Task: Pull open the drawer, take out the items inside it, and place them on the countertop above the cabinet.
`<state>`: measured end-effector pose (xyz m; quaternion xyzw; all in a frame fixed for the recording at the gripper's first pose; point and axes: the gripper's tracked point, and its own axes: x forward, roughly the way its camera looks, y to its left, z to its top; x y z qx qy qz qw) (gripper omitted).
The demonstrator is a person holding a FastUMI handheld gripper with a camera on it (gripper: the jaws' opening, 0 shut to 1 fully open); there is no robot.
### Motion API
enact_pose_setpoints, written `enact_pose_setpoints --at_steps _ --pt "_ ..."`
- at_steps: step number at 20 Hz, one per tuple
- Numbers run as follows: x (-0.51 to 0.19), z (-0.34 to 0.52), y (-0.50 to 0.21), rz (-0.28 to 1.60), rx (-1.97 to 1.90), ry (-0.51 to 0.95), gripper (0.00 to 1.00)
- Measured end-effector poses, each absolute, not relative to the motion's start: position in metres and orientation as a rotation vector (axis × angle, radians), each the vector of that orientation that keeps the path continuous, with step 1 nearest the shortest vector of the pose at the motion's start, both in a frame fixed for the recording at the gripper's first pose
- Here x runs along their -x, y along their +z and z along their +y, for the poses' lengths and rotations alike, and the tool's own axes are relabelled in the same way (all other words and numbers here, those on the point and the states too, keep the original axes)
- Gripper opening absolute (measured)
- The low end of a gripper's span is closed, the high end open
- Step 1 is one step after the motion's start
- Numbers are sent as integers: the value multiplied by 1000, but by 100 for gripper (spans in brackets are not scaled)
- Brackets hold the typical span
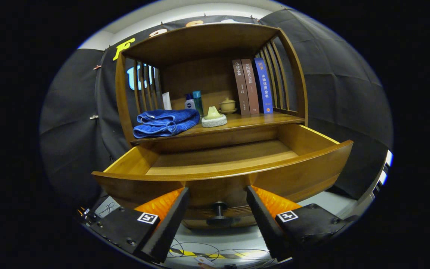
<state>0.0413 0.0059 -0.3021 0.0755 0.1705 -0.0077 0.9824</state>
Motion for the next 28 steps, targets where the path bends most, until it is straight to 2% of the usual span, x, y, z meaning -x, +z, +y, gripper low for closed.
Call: enact_pose_setpoints --at_steps 14,28 --pt "-161 6 -303 325 -146 -20 99" --pt "-191 8 -302 326 -130 -25 98"
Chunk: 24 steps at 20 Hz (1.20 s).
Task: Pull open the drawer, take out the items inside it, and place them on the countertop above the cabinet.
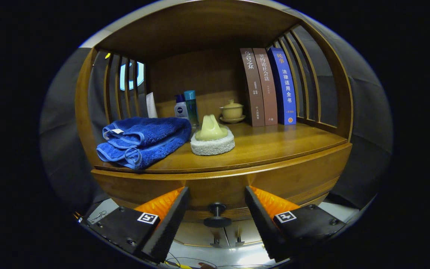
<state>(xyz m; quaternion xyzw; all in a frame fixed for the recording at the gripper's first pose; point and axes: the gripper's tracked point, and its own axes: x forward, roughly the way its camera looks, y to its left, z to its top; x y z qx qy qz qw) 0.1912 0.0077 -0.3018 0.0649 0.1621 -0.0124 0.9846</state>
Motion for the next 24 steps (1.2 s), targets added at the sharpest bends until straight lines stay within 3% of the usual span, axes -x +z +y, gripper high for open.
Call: enact_pose_setpoints --at_steps 18,24 --pt "-173 8 -290 328 -122 -8 99" --pt "-147 8 -222 253 -119 24 99"
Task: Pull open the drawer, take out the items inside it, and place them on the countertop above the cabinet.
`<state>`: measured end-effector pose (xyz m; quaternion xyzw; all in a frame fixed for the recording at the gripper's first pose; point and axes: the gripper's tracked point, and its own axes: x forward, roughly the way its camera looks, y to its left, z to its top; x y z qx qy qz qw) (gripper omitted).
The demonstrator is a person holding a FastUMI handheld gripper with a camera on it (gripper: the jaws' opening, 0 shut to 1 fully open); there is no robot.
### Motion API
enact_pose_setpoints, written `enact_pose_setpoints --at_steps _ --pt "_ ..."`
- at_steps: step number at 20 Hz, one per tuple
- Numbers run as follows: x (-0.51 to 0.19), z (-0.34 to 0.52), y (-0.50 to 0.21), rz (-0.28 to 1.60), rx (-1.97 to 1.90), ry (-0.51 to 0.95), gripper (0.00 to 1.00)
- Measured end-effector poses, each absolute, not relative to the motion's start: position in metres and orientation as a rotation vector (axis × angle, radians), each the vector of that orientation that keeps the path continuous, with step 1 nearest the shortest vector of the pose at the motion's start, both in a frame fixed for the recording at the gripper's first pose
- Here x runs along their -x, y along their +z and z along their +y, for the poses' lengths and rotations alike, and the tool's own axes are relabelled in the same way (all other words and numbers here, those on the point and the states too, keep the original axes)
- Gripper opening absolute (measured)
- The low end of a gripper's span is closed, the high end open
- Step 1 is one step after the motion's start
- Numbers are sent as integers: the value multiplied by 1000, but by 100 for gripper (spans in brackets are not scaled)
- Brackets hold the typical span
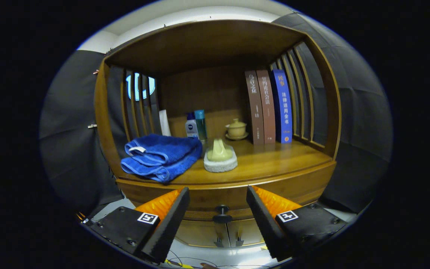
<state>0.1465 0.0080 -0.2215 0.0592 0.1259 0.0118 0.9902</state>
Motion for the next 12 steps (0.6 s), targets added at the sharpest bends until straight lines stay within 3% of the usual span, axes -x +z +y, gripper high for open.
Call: enact_pose_setpoints --at_steps 12 --pt "-85 15 -36 39 -53 44 99"
